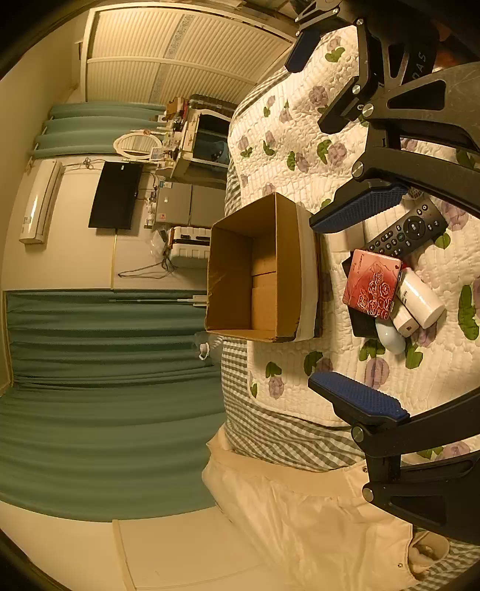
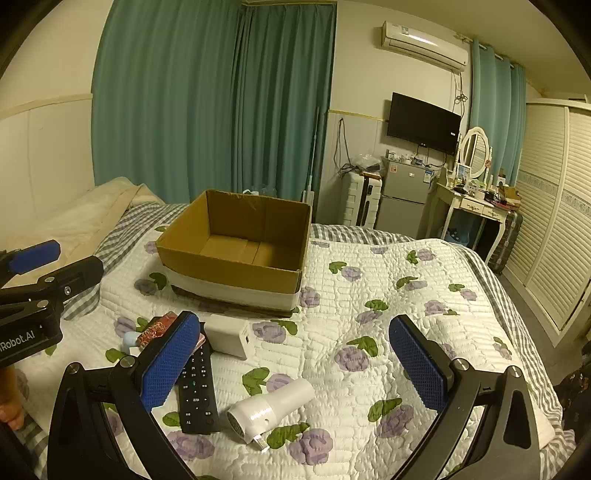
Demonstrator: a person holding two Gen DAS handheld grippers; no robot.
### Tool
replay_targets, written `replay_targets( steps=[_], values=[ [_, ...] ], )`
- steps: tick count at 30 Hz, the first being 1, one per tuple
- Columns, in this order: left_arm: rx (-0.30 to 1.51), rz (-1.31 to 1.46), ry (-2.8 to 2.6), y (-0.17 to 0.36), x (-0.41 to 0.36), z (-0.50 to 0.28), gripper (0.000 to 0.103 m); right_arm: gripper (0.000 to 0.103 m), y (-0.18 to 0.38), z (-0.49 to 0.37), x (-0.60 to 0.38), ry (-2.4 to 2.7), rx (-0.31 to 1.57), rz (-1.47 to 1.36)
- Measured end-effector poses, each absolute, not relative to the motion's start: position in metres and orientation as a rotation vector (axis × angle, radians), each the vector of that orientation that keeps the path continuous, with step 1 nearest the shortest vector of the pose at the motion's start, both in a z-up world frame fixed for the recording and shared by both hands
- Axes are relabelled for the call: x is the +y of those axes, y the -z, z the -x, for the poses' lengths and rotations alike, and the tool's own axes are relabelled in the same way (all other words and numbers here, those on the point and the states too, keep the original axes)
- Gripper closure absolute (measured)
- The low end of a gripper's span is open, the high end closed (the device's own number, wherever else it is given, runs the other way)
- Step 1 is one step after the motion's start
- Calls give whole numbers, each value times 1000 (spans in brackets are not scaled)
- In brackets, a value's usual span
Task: Organize rigid objects
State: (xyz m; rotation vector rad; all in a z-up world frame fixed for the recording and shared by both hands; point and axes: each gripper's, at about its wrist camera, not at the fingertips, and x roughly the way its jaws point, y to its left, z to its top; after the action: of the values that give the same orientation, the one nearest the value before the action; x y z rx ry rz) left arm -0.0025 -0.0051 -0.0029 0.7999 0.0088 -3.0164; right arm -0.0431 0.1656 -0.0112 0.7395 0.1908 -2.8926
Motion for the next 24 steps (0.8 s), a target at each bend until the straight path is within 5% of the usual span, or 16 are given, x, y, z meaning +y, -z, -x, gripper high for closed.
replay_targets(
  steps=[24],
  values=[
    [3,-803,3011,5,-5,2,23,0,14,44,166,2883,183,-755]
  ],
)
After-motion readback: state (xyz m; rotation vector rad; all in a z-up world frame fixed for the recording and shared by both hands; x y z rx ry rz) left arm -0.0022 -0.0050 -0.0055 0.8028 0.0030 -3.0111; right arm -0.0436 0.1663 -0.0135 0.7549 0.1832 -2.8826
